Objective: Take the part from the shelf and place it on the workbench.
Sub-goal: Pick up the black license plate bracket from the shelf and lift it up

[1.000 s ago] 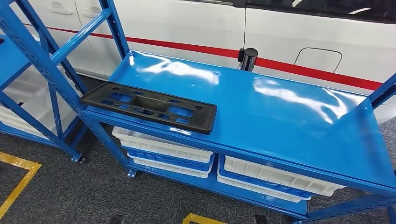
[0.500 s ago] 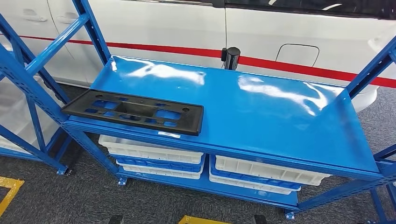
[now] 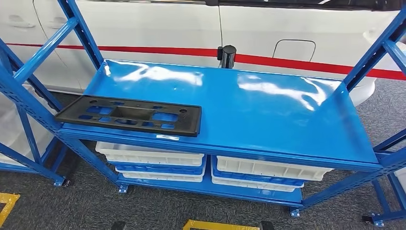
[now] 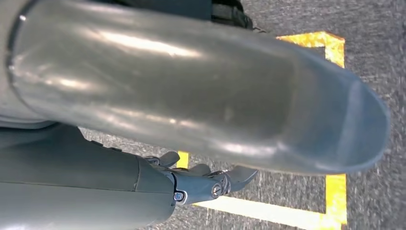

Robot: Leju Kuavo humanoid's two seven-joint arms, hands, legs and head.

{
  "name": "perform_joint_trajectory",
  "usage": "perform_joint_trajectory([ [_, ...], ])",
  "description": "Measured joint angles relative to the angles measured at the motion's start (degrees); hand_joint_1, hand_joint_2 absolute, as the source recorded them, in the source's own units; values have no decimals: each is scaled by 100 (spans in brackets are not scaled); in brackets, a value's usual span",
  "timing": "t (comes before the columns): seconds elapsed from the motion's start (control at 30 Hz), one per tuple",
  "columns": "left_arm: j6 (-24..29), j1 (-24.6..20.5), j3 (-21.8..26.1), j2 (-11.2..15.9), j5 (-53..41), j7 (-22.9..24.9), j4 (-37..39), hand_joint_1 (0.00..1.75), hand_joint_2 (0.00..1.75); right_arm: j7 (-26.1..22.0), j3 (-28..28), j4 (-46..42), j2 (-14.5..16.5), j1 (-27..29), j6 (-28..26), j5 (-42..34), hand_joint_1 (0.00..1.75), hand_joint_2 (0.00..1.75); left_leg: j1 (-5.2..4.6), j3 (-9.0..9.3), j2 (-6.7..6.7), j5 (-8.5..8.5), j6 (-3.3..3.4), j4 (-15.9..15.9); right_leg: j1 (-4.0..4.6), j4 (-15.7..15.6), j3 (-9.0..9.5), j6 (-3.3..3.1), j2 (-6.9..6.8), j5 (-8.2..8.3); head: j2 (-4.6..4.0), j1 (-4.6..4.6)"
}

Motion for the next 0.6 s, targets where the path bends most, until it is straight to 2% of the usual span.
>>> perform_joint_trajectory([
  [0.07,0,0,1,-1,1,0,1,0,175,3,-2,0,1,6,-4,11,0,0,20,11,12,-7,-61,-1,-6,-11,33,-63,51,45,0,-2],
  [0.13,0,0,4,2,2,1,0,0,175,7,-2,0,8,9,-16,32,0,0,35,21,-9,-5,1,-18,-15,-21,69,-96,89,68,0,-30],
  [0.2,0,-4,7,5,3,2,0,0,175,18,-3,0,13,13,-43,66,0,0,51,45,-17,14,68,-53,7,-12,61,-100,110,62,0,-60],
  [0.6,13,-5,13,7,-16,20,1,0,175,182,-3,0,13,13,-136,127,0,0,70,59,-13,41,-63,-99,36,-6,46,-113,117,55,0,-70],
])
